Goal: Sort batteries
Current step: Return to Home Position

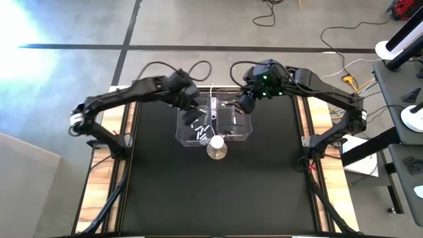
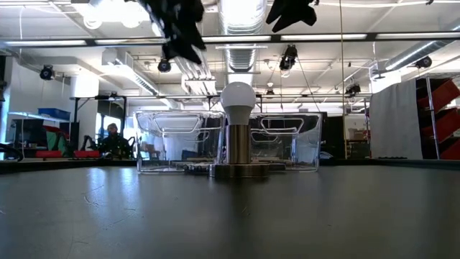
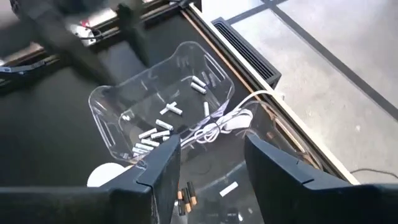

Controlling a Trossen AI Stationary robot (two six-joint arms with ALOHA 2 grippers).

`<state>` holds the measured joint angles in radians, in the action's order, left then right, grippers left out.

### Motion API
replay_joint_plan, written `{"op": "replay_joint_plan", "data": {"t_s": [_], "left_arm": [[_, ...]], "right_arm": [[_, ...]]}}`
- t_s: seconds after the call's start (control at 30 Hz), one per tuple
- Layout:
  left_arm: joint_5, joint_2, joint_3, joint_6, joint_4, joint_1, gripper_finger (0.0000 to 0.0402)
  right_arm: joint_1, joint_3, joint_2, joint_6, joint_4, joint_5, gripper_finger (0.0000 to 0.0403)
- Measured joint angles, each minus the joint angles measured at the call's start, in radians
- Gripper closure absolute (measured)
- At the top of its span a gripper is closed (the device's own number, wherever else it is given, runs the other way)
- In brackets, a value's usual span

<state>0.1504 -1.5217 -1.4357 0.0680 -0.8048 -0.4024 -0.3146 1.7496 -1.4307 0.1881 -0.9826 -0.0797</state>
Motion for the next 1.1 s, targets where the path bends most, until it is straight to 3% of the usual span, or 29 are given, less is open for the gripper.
{"op": "replay_joint_plan", "data": {"t_s": [0.13,0.23,0.4,0.6,0.7,0.77,0.9,1.1], "left_arm": [[0.088,0.111,0.003,-0.001,-0.002,0.034,0.018],[0.103,0.201,0.003,0.001,0.005,0.064,0.018],[0.034,0.322,-0.004,0.005,0.005,0.074,0.018],[-0.009,0.417,-0.01,0.063,0.002,0.075,0.018],[0.025,0.448,-0.01,0.137,-0.022,0.074,0.018],[0.094,0.474,-0.006,0.041,-0.057,0.073,0.018],[0.119,0.556,0.026,-0.042,-0.045,0.075,0.018],[0.124,0.778,0.251,-0.056,0.035,0.075,0.018]], "right_arm": [[0.005,-0.008,-0.024,-0.03,-0.001,0.008,0.0252],[0.007,-0.01,-0.05,-0.145,-0.041,0.032,0.0277],[0.007,-0.01,-0.082,-0.282,0.012,0.03,0.033],[0.007,-0.01,-0.137,-0.261,0.046,0.028,0.0387],[0.007,-0.01,-0.16,-0.31,0.097,0.029,0.0391],[0.008,-0.01,-0.163,-0.31,0.164,0.031,0.0391],[0.016,-0.01,-0.145,-0.281,0.282,0.032,0.0391],[0.039,-0.105,-0.058,-0.331,0.346,0.041,0.0391]]}}
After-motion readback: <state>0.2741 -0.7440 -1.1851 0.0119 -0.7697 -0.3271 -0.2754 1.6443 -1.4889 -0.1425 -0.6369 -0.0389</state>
